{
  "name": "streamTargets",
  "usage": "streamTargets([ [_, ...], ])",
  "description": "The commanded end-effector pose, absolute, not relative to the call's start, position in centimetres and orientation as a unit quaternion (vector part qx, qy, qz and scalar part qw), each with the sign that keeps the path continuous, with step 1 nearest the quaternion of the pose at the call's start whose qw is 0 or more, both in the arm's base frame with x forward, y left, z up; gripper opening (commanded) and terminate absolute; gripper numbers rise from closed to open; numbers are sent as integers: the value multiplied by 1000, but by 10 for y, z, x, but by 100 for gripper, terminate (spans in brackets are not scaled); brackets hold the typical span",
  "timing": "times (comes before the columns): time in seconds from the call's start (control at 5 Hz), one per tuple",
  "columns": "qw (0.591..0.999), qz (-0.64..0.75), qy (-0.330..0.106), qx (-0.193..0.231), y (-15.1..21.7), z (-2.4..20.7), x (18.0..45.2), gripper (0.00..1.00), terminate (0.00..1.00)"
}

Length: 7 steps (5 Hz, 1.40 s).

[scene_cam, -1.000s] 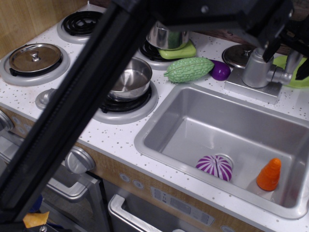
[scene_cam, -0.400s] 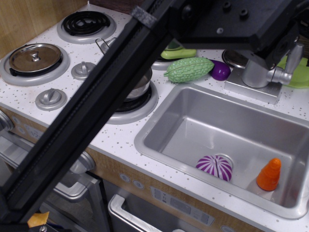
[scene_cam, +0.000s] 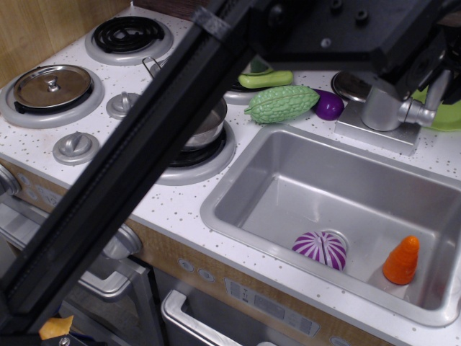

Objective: Turn lever vertical to front

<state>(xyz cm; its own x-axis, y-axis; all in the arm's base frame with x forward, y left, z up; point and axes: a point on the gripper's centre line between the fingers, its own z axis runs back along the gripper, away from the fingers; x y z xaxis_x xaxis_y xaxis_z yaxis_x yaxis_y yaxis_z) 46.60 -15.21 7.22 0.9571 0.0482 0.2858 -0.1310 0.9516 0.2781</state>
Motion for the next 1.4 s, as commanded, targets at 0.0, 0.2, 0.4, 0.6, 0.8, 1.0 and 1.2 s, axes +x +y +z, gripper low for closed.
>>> streamTargets([
  [0.0, 975, 101, -151, 131, -172, 114, 428, 0, 0],
  [0.2, 975, 119, -141, 120, -173, 108, 413, 0, 0],
  [0.4, 981, 131, -120, 76, -166, 95, 407, 0, 0],
  [0.6, 982, 140, -117, 56, -164, 84, 399, 0, 0],
  [0.8, 980, 143, -131, 41, -161, 67, 391, 0, 0],
  [1.0, 980, 136, -137, 38, -156, 59, 391, 0, 0],
  [1.2, 981, 134, -125, 64, -156, 81, 397, 0, 0],
])
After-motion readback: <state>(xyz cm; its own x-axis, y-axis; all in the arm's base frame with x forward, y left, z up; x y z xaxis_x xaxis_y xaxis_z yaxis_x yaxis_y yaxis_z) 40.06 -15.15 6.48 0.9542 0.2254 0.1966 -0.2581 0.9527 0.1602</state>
